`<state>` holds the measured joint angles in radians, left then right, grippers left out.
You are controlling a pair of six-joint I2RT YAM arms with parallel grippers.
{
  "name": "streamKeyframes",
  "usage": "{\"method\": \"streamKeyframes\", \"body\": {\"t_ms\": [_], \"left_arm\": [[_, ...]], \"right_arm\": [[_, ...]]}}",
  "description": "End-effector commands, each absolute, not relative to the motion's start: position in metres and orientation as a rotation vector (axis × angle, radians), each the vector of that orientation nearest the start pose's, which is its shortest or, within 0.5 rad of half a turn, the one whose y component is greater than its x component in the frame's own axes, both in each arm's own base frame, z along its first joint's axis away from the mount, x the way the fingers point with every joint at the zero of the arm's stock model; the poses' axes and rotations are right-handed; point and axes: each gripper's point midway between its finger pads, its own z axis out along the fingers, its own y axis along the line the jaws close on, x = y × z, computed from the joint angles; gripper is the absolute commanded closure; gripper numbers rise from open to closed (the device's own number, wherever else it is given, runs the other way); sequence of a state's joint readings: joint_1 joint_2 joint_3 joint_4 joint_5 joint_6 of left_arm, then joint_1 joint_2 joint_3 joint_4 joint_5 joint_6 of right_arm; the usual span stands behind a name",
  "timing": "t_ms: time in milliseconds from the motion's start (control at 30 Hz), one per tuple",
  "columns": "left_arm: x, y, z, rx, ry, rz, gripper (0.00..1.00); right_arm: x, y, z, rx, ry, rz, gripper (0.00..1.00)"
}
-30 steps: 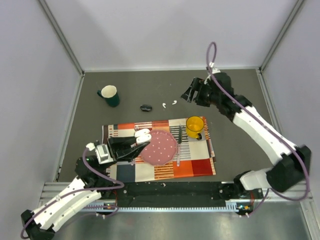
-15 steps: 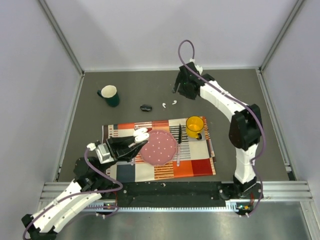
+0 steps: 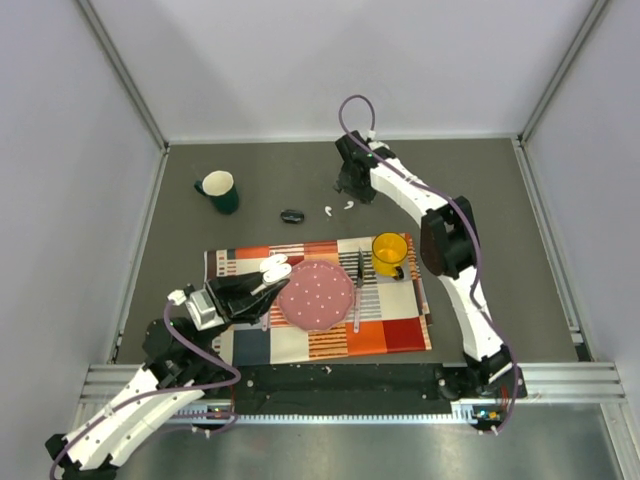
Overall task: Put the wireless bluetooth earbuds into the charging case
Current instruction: Pick up the earbud from the center of the board.
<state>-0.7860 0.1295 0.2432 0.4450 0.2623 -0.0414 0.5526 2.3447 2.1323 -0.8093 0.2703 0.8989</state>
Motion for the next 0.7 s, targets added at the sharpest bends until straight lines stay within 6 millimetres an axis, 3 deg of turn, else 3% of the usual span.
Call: {"method": "streamKeyframes", "body": {"t_ms": [0, 167, 400, 667], "left_arm": [[0.119, -0.177, 0.352, 0.571, 0.820, -0.849, 1.00], [0.119, -0.173, 0.350, 0.561, 0.823, -0.833, 1.00], [0.118, -0.171, 0.350, 0.556, 0.822, -0.831, 1.00], [0.118, -0.170, 0.351, 0.551, 0.822, -0.829, 1.00]], "right_arm": [[0.495, 0.288, 0.082, 0.580, 2.482, 0.197, 0.39], [0.494, 0.287, 0.064, 0.601, 2.508, 0.177, 0.45], [0.494, 0.287, 0.054, 0.594, 2.520, 0.156, 0.55], [0.499, 0.285, 0.047, 0.595, 2.513, 0.129, 0.55]]}}
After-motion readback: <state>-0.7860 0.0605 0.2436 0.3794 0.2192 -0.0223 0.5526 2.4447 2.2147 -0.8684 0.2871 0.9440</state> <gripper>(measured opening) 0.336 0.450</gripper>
